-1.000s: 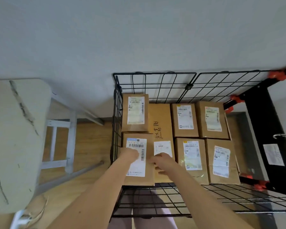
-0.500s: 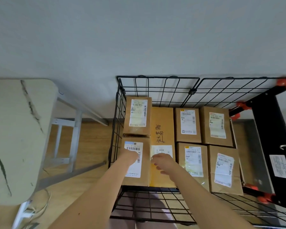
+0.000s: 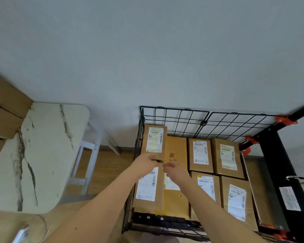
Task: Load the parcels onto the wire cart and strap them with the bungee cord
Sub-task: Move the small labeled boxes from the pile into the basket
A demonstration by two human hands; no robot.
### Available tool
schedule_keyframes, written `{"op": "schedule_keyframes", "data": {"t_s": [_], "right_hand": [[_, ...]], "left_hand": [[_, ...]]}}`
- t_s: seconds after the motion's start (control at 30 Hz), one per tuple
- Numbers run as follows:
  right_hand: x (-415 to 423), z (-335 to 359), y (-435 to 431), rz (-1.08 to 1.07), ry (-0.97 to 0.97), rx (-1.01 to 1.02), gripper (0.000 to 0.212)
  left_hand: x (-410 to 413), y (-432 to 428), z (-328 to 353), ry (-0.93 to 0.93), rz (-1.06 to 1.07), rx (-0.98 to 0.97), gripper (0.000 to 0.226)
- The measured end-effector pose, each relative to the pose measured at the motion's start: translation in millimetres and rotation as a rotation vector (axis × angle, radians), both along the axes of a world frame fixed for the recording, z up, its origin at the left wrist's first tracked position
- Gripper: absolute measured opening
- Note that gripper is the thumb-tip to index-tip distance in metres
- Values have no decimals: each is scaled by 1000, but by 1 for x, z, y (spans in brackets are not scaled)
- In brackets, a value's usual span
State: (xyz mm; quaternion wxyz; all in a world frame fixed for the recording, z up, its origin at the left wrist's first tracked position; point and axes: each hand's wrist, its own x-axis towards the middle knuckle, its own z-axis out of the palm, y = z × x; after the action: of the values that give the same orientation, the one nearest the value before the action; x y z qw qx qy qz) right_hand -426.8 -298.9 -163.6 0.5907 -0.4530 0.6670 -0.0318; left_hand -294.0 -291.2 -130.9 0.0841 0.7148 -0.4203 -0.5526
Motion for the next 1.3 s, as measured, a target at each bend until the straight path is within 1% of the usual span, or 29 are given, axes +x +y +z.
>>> {"op": "schedule_keyframes", "data": {"t_s": [0.07, 0.1, 0.27, 0.6, 0.87, 1.17, 1.3], "right_hand": [[9, 18, 3, -9, 10, -92, 29], [15, 26, 4, -12, 14, -138, 28], [56, 67, 18, -22, 7, -311, 27], [171, 124, 84, 48, -89, -508, 25], [265, 158, 150, 113, -206, -554, 21], [360, 171, 214, 200, -309, -550, 24], [395, 176, 236, 260, -341, -540, 24]], "left_hand": [[10, 2, 16, -61, -34, -72, 40], [17, 4, 24, -92, -44, -120, 42], [62, 27, 64, -183, -56, -354, 36], [172, 112, 115, -339, 3, -607, 38], [263, 192, 140, -402, 160, -725, 34], [363, 288, 150, -392, 349, -762, 34], [393, 318, 150, -425, 421, -765, 35]]}}
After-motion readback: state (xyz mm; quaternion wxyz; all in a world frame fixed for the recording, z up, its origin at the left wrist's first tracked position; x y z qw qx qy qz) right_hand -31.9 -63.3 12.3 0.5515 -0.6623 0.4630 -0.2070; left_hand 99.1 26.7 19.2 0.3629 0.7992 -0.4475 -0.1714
